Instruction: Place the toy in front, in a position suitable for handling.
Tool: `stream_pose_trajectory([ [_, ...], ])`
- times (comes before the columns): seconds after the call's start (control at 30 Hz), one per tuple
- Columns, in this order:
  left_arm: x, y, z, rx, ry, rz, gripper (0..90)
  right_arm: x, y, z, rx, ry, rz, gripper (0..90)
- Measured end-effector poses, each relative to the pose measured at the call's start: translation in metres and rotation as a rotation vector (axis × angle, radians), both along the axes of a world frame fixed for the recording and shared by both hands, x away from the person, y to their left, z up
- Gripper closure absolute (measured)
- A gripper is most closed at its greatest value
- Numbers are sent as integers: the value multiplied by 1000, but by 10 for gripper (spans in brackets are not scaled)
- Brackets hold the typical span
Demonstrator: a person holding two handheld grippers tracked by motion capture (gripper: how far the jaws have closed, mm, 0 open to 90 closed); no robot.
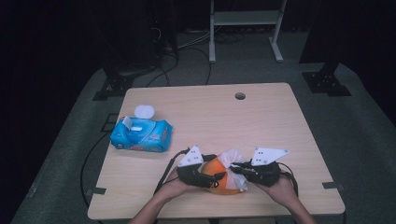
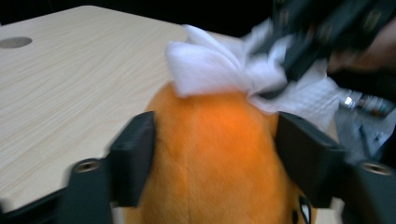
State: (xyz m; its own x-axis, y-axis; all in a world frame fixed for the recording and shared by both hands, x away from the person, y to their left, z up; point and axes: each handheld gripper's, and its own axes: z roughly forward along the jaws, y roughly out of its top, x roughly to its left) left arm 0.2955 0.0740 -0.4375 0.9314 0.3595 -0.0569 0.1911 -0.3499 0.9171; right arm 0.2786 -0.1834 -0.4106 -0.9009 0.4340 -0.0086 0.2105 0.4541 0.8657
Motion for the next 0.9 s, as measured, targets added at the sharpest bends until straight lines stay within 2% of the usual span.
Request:
stream_pose_trajectory([
  [0.03,-2,0,1,3,-1,-8,349,-2,3,3,18,-5,6,847],
  [0.1,-5,-2,3,26,-33,-24,368,-5,12,7,34,-25,10,847],
  [0.17,-8,-3,4,44,-58,-30,384,-5,18,7,13,-46,11,848],
  [0.2,-8,-1,3,43,-58,-32,391,-4,17,6,8,-42,10,849],
  [0.37,-8,1,3,32,-47,-36,397,6,-10,1,23,-4,-72,850],
  [0.43,-8,-1,3,37,-54,-47,397,6,-15,1,29,7,-87,850],
  [0.5,-9,-2,4,37,-58,-58,395,1,-12,4,23,-14,-81,849],
  [0.6,-11,-4,4,42,-78,-78,395,-5,1,9,50,-31,-30,848],
  [0.67,-12,-3,4,49,-82,-78,395,-7,9,10,17,-60,-14,847],
  [0.73,-10,0,3,59,-79,-69,400,-4,6,8,11,-45,-28,849],
  [0.8,-8,2,3,59,-70,-57,405,3,-5,3,4,-30,-65,849],
  [0.9,-7,2,2,48,-52,-52,406,8,-19,-2,21,4,-99,849],
])
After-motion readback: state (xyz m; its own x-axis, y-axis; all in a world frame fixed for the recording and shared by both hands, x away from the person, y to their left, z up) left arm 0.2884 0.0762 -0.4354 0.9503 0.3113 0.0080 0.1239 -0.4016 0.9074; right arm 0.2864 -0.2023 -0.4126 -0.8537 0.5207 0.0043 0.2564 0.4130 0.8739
